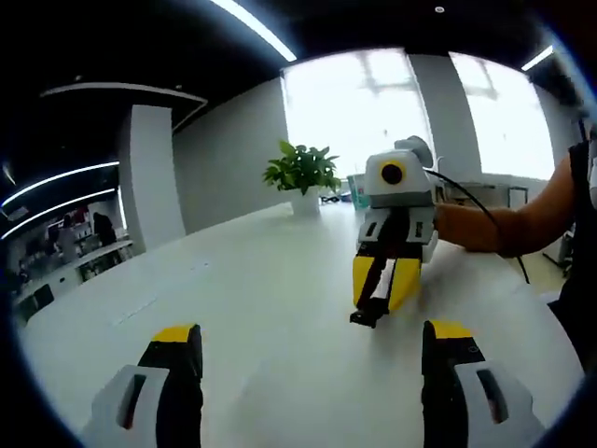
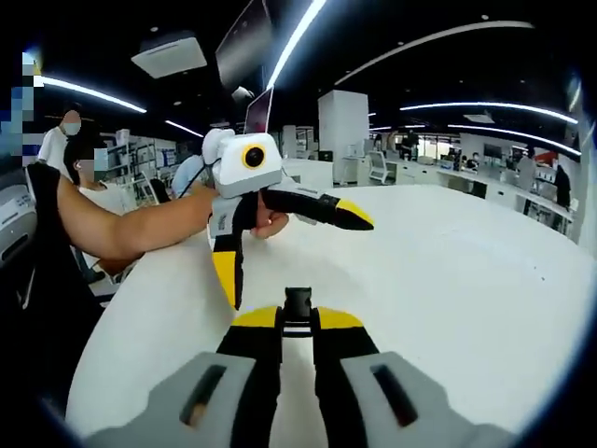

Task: Snap the two parts of the plastic buckle together until the buckle closes and remains connected.

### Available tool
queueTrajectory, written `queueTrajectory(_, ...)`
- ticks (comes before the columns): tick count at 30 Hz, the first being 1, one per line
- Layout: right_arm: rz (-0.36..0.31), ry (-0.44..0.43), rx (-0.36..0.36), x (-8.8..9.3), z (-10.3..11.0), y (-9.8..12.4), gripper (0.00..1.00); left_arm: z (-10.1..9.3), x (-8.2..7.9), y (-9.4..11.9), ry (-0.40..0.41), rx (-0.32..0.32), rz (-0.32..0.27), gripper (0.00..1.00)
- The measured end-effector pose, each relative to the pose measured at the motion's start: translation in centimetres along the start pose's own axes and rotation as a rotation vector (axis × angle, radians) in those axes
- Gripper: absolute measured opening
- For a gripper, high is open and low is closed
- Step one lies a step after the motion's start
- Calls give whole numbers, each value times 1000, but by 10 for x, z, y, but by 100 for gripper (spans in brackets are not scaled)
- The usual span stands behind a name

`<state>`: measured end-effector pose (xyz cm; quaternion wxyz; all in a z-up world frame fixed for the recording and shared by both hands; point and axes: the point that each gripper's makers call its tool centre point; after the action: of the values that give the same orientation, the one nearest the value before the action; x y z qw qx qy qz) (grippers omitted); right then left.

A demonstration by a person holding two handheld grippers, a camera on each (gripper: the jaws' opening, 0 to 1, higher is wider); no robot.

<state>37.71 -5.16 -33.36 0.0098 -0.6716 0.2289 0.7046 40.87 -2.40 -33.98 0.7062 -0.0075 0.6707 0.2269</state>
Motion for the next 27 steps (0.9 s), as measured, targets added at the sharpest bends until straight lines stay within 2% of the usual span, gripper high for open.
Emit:
queueTrajectory(3,-13,-7,49,-3,-10,3,10,16,-1,1,-10,-76,-1,100)
queueTrajectory(8,-20,-19,113,-4,-24,6,10,28,-6,7,27,-120,-28,100)
queueTrajectory(13,-24,-30,185,-5,-38,11,10,48,-9,12,31,-211,-43,99)
queueTrajectory(18,-14,-37,283,-2,-60,18,10,58,-6,17,46,-278,-32,100)
queueTrajectory(25,-29,-61,360,-3,-76,27,10,76,-1,23,66,-364,-19,100)
queueTrajectory(27,-23,-65,381,-1,-78,29,10,79,-2,25,68,-372,-30,100)
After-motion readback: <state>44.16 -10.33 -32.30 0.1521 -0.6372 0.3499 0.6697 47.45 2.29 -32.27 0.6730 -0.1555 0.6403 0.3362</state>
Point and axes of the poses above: the point that each gripper's makers call its tool centre point, and the gripper's own axes: y roughly backward along the fingers, z roughly to its left, x roughly out of its underside, and after that the axes turned 1 degree about -y, right-handed
